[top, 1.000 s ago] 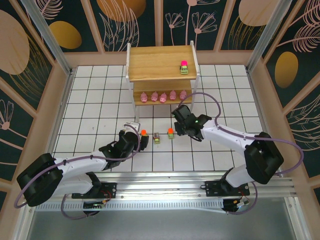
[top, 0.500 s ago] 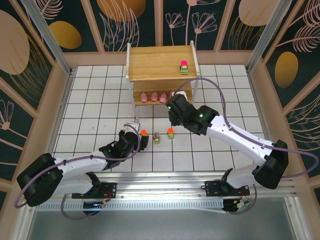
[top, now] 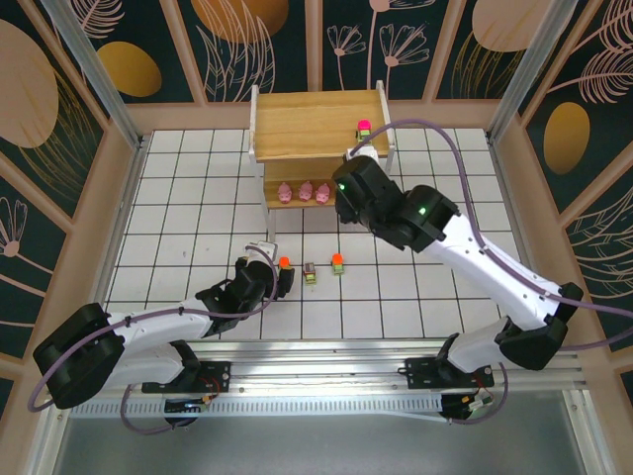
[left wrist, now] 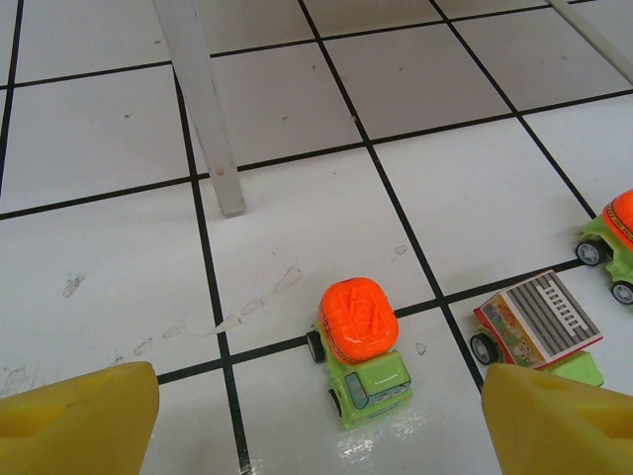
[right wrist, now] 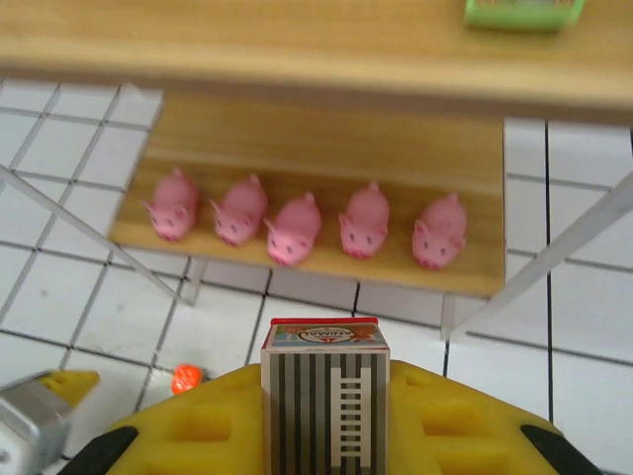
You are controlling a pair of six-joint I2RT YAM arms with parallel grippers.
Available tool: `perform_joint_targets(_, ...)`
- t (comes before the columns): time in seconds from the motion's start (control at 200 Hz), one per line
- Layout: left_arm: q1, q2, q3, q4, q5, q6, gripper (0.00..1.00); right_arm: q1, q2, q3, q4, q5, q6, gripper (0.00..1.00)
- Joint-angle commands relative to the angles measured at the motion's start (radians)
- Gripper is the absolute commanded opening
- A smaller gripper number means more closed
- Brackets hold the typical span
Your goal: Place and organize the plastic toys onto the shelf
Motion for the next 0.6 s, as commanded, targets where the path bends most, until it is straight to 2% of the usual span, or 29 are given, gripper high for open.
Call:
perform_joint_targets(0.0, 0.006, -0.001, 0.023, 0.007, -0.012, -0.003, 0.85, 0.019, 0.043, 0.118, -0.079, 0.099, -0.028, 0.07)
perform_joint_targets(0.265, 0.006, 0.001, 0.022, 0.006, -0.015, -0.002, 0.85, 0.023, 0.152, 0.351, -0.092, 0.174, -0.096, 0.07)
perform_joint_targets(0.596, 0.006, -0.001, 0.022, 0.007, -0.017, 0.001, 0.85, 0.016, 0.425, 0.826, -0.236, 0.216, -0.186, 0.09)
